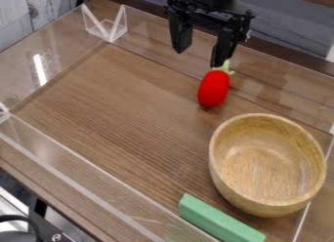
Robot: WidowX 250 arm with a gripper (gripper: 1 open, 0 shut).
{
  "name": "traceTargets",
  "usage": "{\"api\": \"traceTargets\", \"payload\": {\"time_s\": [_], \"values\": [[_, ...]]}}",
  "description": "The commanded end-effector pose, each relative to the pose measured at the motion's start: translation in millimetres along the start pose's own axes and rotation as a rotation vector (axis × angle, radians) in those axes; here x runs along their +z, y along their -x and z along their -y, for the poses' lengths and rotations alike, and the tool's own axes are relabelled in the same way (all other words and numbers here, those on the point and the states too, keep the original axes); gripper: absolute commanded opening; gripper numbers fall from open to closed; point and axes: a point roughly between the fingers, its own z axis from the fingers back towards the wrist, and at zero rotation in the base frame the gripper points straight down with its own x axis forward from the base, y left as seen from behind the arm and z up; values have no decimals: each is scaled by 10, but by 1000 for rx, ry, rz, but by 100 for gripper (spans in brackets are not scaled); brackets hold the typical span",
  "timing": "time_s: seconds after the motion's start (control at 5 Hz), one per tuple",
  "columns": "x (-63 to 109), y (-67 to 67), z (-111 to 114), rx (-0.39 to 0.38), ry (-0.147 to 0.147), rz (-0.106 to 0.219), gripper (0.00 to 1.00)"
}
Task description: Move the red object to the left side of the table
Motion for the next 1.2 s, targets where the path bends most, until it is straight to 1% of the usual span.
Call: {"api": "traceTargets", "payload": {"time_s": [0.0,0.2,0.4,0.6,0.8,1.0], "values": [[-165,11,2,-11,8,-4,100],[-373,-40,35,-21,15,-1,100],[-503,-118,52,-23,20,33,100],[-593,-95,93,-15,24,62,100],[-657,-89,131,-22,24,84,100],[-797,-224,125,-1,23,107,100]]}}
